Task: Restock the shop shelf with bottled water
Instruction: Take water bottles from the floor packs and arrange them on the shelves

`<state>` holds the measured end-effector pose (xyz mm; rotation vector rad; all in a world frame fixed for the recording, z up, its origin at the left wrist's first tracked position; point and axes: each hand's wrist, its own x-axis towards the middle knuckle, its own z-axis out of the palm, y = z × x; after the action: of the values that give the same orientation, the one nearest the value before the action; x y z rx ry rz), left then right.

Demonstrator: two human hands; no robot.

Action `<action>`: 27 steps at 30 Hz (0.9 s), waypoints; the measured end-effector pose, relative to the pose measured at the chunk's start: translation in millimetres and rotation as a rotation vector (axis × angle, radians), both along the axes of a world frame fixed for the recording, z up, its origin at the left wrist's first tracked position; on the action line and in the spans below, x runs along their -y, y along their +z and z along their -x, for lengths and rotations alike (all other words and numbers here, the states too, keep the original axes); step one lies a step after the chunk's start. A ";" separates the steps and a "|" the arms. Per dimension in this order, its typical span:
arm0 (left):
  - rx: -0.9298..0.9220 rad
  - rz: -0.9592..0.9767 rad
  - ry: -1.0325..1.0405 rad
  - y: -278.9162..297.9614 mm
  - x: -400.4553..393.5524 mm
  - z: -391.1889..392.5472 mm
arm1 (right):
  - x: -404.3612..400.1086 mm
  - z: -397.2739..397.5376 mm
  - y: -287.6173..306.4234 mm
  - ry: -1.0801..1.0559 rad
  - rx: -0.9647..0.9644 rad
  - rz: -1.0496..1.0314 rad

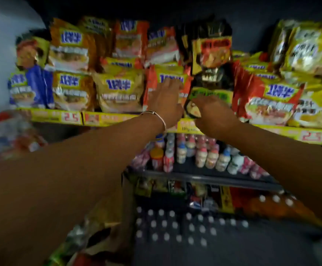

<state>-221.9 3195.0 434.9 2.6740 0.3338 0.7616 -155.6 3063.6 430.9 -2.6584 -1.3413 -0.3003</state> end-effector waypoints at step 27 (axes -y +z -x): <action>-0.437 0.492 0.697 -756.2 -7.0 152.8 | -46.1 77.3 -685.5 0.133 -0.492 0.046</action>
<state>-374.7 3202.0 -321.3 2.2005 1.4068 0.1870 -232.8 3109.6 -254.5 -2.4290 -1.3512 0.3807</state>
